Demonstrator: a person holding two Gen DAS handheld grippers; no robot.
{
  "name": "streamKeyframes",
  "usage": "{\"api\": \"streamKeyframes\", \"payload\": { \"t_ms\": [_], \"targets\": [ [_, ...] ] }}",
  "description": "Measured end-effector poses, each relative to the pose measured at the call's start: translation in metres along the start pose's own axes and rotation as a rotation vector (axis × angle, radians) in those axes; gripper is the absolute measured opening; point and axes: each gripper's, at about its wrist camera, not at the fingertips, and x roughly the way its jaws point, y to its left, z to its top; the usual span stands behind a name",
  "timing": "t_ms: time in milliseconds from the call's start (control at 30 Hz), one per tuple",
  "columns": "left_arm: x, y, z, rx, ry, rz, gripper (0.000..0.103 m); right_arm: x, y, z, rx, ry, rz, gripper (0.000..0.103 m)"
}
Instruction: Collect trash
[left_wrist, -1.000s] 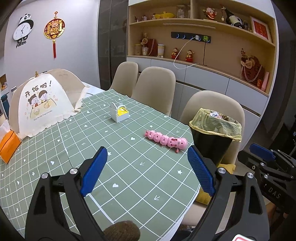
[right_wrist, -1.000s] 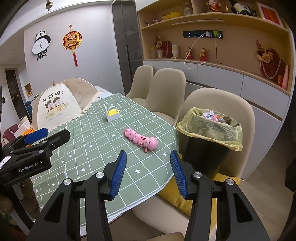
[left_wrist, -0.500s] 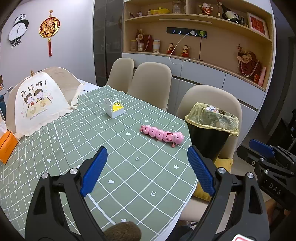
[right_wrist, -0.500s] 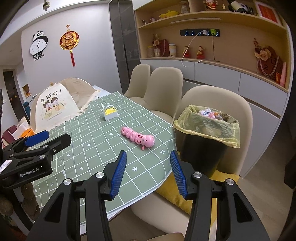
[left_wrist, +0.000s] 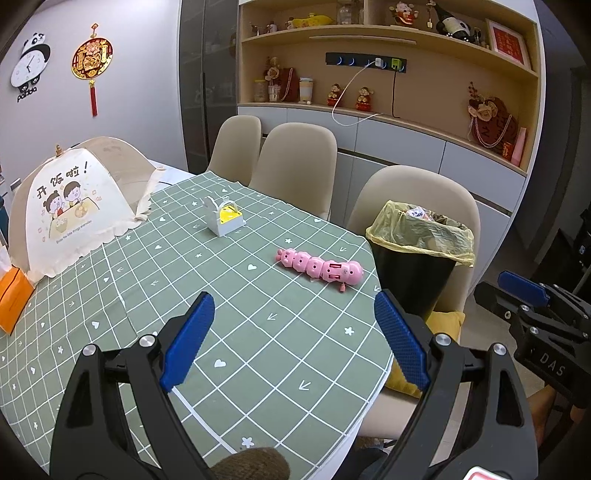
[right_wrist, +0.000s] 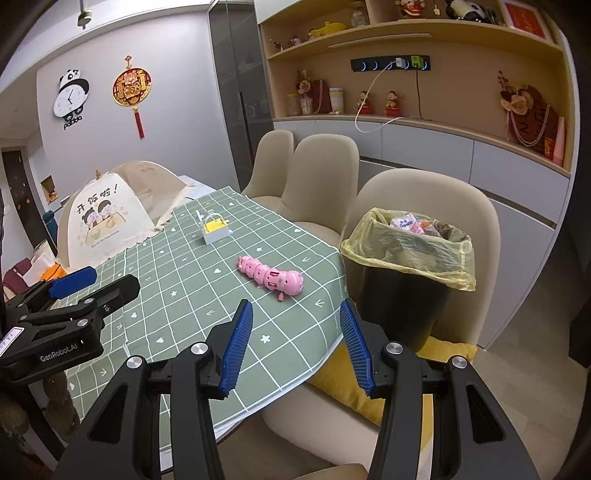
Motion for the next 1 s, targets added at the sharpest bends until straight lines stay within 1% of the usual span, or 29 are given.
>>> {"api": "streamKeyframes", "payload": {
  "t_ms": [100, 500, 1000],
  "targets": [
    [0.0003, 0.0006, 0.0017, 0.0, -0.004, -0.003, 0.084, -0.002, -0.0008, 0.0017, 0.006, -0.013, -0.007, 0.047],
    [0.0034, -0.0008, 0.0011, 0.015, 0.006, -0.019, 0.084, -0.0002, -0.002, 0.001, 0.015, -0.006, -0.013, 0.047],
    [0.0001, -0.0004, -0.0004, 0.016, -0.006, -0.022, 0.084, -0.0006, -0.002, -0.0006, 0.015, -0.007, -0.017, 0.047]
  ]
}}
